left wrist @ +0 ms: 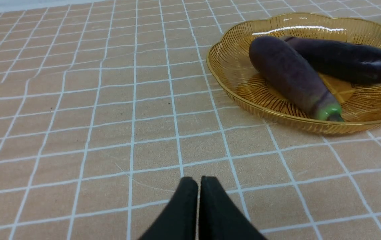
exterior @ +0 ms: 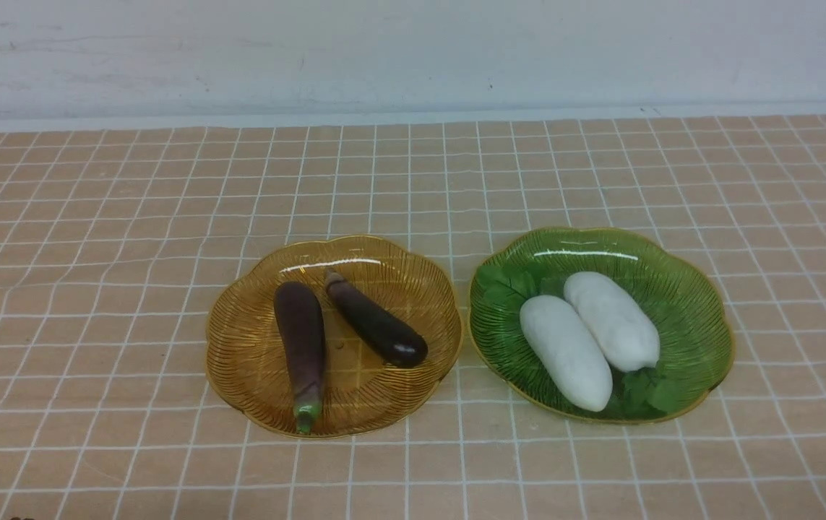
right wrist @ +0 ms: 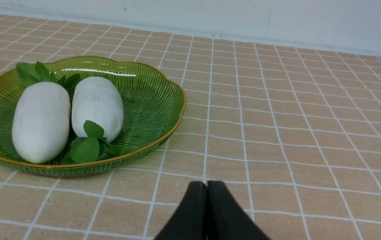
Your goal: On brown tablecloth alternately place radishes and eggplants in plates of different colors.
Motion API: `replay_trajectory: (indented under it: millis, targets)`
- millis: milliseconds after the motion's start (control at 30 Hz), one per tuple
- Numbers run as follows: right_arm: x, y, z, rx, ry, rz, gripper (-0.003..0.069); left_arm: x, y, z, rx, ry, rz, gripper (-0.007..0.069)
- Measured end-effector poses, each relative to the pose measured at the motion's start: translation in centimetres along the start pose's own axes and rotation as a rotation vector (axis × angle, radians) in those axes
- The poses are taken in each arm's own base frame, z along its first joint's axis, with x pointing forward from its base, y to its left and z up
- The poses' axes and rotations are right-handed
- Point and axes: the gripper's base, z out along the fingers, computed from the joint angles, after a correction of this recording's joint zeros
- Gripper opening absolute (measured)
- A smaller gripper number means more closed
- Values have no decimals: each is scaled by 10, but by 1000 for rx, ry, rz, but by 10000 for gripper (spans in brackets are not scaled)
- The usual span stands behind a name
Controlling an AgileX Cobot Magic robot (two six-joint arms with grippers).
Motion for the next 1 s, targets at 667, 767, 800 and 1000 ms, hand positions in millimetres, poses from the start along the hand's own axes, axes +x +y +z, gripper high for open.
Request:
replay_trajectory:
  millis: [667, 767, 800, 1000]
  targets:
    - [0, 0, 0, 0, 0, 0, -15, 1, 0, 0, -1, 11, 0, -3]
    - [0, 0, 0, 0, 0, 0, -15, 1, 0, 0, -1, 11, 0, -3]
    - [0, 0, 0, 0, 0, 0, -15, 1, 0, 0, -1, 11, 0, -3]
    - [0, 0, 0, 0, 0, 0, -15, 1, 0, 0, -1, 11, 0, -3]
